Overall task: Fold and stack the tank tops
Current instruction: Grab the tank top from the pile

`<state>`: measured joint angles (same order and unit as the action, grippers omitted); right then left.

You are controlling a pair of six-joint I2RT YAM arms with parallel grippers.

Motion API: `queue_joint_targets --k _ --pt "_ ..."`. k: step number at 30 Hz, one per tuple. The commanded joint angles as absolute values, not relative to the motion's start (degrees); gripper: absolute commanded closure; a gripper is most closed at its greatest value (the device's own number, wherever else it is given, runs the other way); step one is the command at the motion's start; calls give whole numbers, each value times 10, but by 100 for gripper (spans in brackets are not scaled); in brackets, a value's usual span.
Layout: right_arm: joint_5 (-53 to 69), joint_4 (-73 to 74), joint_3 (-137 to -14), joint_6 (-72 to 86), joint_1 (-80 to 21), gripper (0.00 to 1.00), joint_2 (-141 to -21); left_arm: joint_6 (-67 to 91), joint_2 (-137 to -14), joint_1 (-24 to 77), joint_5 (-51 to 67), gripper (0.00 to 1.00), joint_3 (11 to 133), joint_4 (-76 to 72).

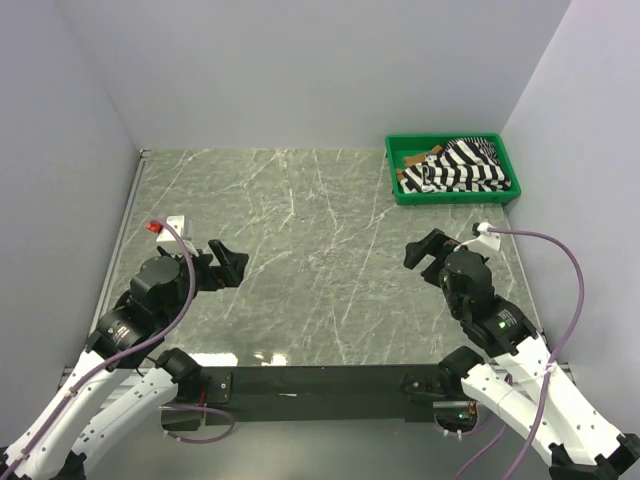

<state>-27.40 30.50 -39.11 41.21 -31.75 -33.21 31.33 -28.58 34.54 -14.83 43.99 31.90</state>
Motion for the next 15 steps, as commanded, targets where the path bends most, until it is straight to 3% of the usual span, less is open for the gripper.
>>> queue_joint_targets --k 1,5,7,12,15 --pt "-278 273 -407 389 -321 0 -330 322 -293 347 -134 1 440 295" --pt "-246 238 -447 343 -322 0 -394 319 -313 346 -122 1 449 297" --pt "-244 233 -508 313 -295 0 -480 321 -327 347 -117 1 454 300" --pt "-141 236 -710 283 -142 1 -721 326 -354 347 -80 1 469 298" --pt "-152 257 -841 286 -66 4 -857 325 -373 347 -74 1 484 300"
